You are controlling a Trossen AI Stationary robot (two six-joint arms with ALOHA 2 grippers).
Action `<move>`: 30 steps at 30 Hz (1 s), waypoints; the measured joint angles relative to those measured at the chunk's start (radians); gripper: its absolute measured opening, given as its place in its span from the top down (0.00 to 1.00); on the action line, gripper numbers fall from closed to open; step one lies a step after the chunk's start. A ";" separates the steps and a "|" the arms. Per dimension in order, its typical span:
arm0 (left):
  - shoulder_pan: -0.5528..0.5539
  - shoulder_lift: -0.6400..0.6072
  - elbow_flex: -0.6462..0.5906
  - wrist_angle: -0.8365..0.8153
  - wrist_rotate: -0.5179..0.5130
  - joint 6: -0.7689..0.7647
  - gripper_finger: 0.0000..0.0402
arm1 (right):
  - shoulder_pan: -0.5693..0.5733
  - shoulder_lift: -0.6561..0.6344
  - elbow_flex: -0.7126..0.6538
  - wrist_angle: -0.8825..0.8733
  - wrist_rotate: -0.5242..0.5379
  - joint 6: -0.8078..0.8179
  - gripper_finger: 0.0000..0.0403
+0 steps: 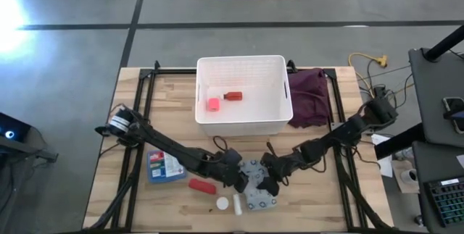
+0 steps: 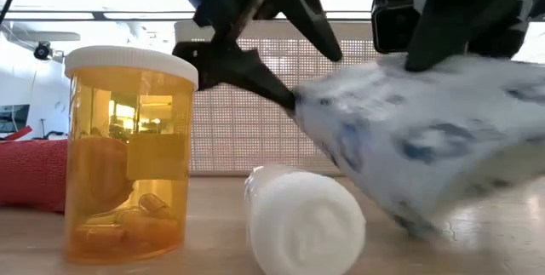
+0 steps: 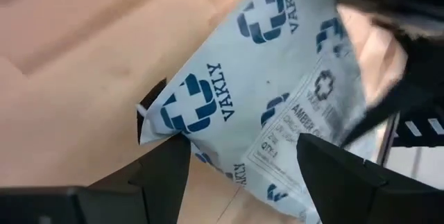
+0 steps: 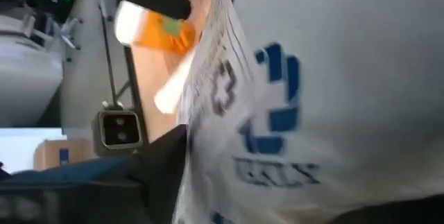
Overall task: Pick & place medical supplies in basket/bin
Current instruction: Put the light blue mailer bag into the white bin
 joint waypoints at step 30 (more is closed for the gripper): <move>-0.274 -0.742 -0.001 -0.272 -0.763 0.298 0.40 | -0.675 -0.293 0.584 -0.794 0.148 -0.483 0.65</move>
